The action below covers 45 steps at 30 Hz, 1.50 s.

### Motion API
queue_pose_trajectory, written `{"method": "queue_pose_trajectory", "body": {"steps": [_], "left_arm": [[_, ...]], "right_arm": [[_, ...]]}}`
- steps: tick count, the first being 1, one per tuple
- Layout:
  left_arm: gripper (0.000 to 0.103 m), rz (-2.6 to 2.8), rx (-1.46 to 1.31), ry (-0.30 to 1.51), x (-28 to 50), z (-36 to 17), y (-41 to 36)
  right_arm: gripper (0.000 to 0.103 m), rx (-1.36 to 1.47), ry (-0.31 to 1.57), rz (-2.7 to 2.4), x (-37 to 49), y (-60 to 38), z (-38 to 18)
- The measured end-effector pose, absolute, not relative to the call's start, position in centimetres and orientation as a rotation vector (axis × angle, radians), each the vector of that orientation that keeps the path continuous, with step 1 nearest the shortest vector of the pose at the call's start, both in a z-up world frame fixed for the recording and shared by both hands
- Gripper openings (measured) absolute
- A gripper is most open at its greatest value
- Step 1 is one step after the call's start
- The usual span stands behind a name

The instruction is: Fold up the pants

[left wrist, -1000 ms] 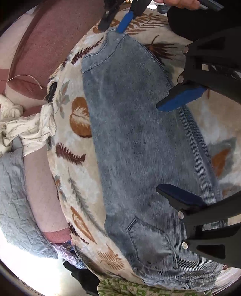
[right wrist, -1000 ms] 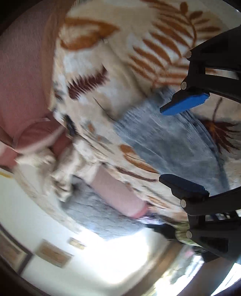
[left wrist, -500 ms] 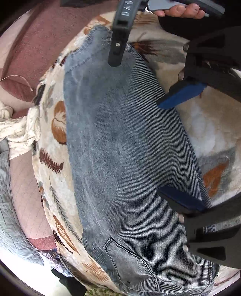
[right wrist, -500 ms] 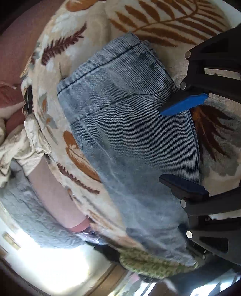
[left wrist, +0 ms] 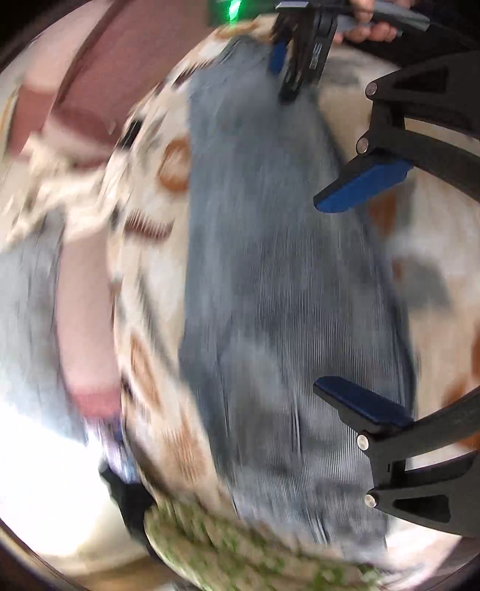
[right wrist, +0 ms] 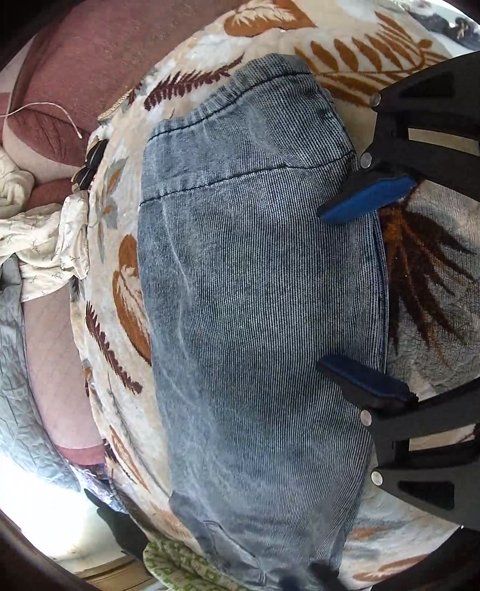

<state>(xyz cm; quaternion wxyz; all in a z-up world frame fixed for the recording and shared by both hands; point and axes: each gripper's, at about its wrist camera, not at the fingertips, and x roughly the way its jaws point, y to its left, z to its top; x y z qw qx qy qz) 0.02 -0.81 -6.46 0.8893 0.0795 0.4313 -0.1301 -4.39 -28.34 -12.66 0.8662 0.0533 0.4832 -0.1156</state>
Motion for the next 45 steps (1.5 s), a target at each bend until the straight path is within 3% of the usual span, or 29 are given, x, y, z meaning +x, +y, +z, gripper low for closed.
{"method": "queue_pose_trajectory", "body": {"steps": [9,14,18,31,45], "left_arm": [[0.090,0.059,-0.060,0.944,3.4,-7.7,12.6],[0.090,0.072,-0.012,0.995,3.3,-10.5,11.7],[0.097,0.066,0.000,0.995,3.3,-11.3,12.1],[0.099,0.035,0.019,0.991,4.0,-11.6,12.6],[0.102,0.167,0.118,0.948,3.1,-11.6,10.7]], "right_arm": [[0.078,0.193,0.868,-0.189,-4.8,-28.6,-10.1],[0.078,0.142,0.945,-0.170,-3.8,-27.5,-11.5],[0.081,0.070,0.981,-0.187,-3.8,-26.8,-12.6],[0.091,0.059,1.019,-0.211,-3.3,-27.0,-13.4],[0.092,0.036,1.024,-0.216,-3.3,-26.6,-13.6]]}}
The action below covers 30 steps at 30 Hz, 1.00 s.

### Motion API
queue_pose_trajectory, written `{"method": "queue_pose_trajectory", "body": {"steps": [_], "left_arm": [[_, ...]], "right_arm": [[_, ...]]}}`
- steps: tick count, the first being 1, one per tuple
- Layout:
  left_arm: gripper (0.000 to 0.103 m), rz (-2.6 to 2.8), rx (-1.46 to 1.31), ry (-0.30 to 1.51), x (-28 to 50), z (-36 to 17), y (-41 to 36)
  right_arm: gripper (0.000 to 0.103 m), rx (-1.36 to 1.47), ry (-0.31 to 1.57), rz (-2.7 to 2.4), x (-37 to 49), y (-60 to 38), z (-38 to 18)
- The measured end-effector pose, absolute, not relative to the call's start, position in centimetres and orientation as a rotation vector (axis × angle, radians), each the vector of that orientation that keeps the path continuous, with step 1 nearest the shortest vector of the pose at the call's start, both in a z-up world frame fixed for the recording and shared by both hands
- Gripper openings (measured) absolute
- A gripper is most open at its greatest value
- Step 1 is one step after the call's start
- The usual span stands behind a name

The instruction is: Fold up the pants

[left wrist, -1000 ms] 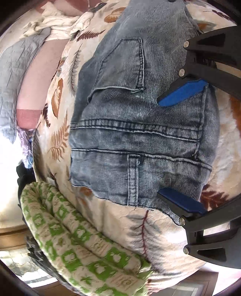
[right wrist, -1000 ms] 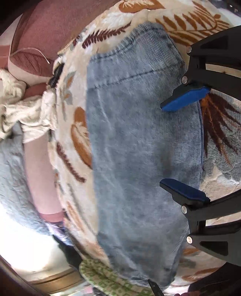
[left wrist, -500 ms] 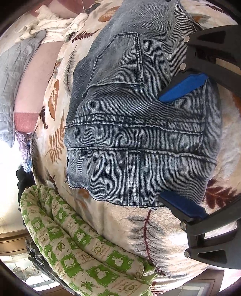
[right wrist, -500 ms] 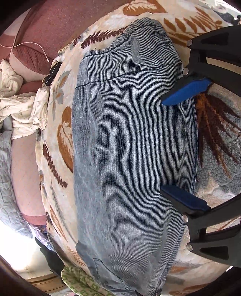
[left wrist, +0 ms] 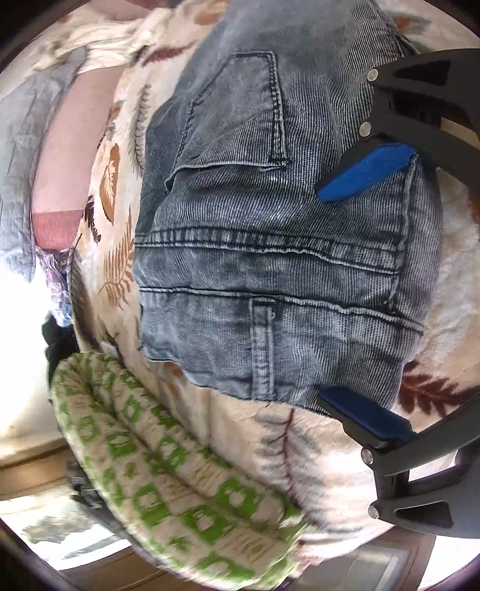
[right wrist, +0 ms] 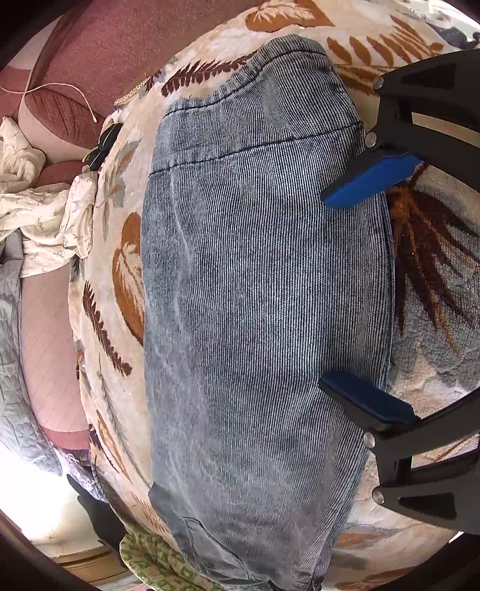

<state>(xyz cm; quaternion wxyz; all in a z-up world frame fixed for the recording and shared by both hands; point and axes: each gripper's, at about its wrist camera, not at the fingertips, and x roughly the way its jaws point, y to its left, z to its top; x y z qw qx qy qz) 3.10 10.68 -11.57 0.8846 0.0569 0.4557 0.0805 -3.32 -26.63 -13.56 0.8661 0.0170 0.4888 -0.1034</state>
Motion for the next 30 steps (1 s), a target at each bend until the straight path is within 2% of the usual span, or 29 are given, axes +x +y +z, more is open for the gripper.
{"method": "queue_pose_trajectory", "body": {"steps": [3,12,16,22,30], "left_arm": [[0.103,0.177,0.187,0.953,3.4,-11.8,10.1],[0.102,0.190,0.164,1.007,3.5,-10.1,9.8],[0.102,0.127,0.151,0.935,2.4,-7.1,8.3],[0.102,-0.042,0.181,0.850,2.1,-3.1,3.0],[0.102,-0.269,0.359,0.815,3.0,-2.4,-6.9]], "right_arm": [[0.092,0.033,1.028,-0.217,-3.3,-26.7,-13.6],[0.092,0.101,1.017,-0.179,-3.7,-27.4,-12.4],[0.093,0.226,0.906,-0.153,-5.6,-29.3,-9.7],[0.093,0.422,0.790,-0.158,-8.9,-33.7,-7.1],[0.093,0.624,0.722,-0.139,-13.2,-38.8,-6.8]]}}
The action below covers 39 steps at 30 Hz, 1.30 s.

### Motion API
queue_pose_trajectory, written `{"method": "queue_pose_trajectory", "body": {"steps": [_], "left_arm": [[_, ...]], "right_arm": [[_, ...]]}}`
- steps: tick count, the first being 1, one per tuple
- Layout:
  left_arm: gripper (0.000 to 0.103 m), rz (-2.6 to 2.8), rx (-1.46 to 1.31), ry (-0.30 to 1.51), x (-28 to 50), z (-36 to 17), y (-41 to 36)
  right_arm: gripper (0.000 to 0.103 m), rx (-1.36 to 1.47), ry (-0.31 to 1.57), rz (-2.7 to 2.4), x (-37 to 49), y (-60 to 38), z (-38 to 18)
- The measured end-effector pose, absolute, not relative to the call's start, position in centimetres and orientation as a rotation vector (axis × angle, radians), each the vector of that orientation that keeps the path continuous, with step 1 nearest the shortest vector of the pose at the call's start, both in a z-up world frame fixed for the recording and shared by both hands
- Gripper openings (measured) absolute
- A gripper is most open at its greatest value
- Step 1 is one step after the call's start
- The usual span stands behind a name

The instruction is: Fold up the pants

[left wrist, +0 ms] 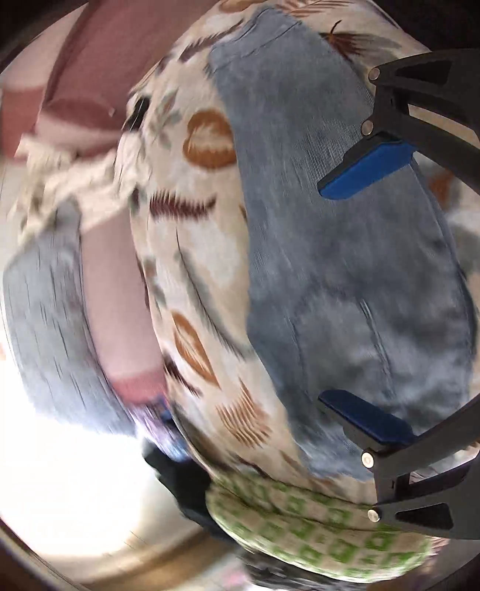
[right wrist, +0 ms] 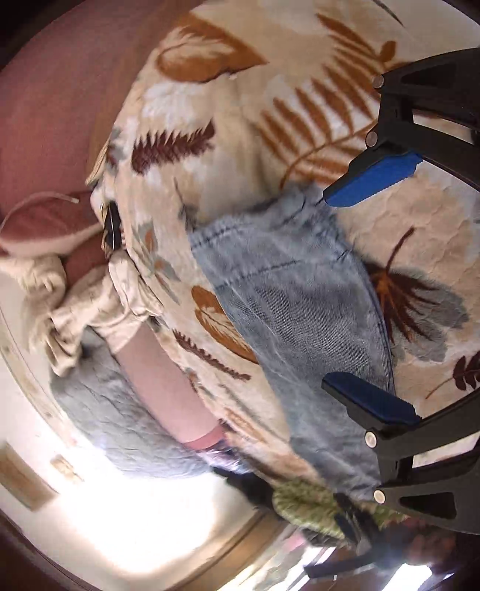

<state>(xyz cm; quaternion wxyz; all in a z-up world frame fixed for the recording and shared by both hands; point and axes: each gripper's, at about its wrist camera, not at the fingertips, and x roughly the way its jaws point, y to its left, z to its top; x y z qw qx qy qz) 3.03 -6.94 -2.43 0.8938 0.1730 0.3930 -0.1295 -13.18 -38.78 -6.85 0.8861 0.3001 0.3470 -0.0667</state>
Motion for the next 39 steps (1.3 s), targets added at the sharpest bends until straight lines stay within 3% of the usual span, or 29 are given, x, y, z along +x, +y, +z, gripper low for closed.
{"method": "queue_pose_trajectory", "body": {"steps": [11,22,39], "left_arm": [[0.102,-0.577,0.610,0.805,5.2,-3.4,-20.7],[0.102,-0.764,0.699,0.825,8.1,-4.4,-29.8],[0.102,-1.011,0.687,0.942,9.2,-7.3,-38.9]], "right_arm": [[0.094,1.021,0.694,-0.099,-14.6,-43.7,-10.7],[0.094,1.207,0.660,-0.039,-13.8,-45.0,-13.2],[0.094,1.080,0.681,-0.003,-11.9,-44.0,-13.3]]}}
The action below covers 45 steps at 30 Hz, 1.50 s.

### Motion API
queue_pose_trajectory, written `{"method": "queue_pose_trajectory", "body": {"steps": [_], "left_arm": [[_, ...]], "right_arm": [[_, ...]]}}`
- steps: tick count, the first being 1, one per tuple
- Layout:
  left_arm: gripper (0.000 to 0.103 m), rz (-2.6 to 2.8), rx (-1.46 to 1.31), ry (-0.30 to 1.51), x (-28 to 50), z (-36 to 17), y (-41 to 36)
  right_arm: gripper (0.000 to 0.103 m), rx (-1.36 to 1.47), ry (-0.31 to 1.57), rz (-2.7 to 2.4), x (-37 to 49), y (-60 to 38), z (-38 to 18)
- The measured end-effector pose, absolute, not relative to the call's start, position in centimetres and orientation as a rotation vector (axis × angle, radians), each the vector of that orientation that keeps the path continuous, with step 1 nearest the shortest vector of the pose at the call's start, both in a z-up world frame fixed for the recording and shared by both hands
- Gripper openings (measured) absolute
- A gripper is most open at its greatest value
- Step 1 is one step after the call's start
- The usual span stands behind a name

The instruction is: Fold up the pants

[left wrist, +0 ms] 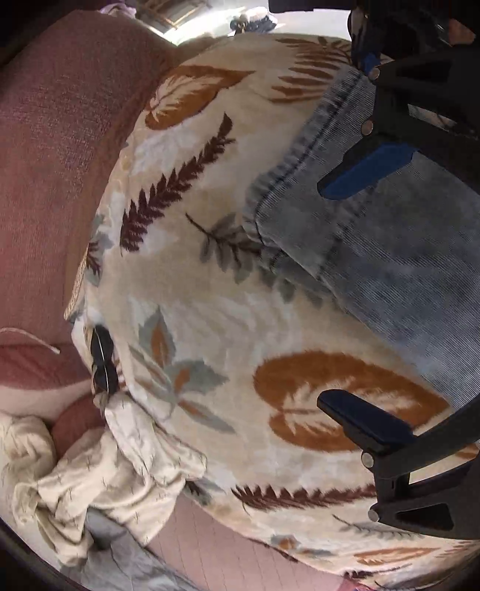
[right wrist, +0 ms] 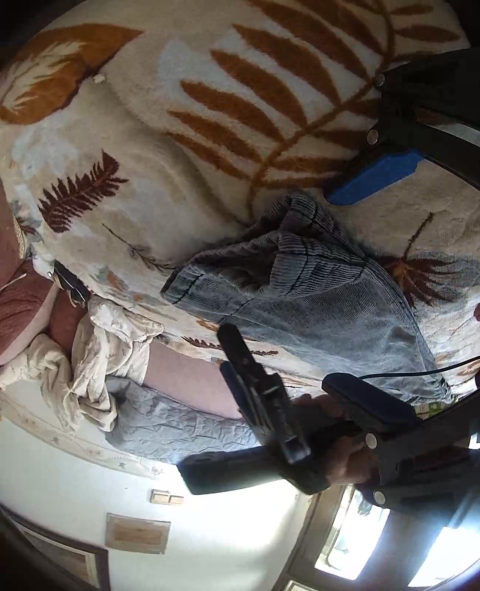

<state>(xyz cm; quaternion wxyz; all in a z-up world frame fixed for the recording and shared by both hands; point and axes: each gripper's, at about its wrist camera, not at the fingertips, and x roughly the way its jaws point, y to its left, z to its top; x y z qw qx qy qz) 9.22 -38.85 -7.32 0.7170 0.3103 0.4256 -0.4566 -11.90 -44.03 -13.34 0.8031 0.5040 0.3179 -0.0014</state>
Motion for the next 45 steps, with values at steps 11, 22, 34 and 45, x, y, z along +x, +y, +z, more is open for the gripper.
{"method": "queue_pose_trajectory", "body": {"steps": [11,22,34,45], "left_arm": [[0.102,-1.160,0.584,1.089,10.3,-9.9,-42.2],[0.058,-1.228,0.475,1.162,10.7,-11.5,-42.5],[0.020,-1.204,0.350,1.110,10.6,-11.3,-39.9],[0.019,-1.271,0.174,1.010,10.9,-6.6,-35.0]], "right_arm": [[0.083,0.975,0.692,-0.041,-11.3,-43.7,-13.2],[0.059,0.919,0.694,-0.103,-10.5,-44.1,-13.6],[0.027,0.790,0.691,-0.139,-10.4,-43.3,-12.6],[0.024,0.524,0.587,-0.129,-10.6,-38.6,-8.0]]}}
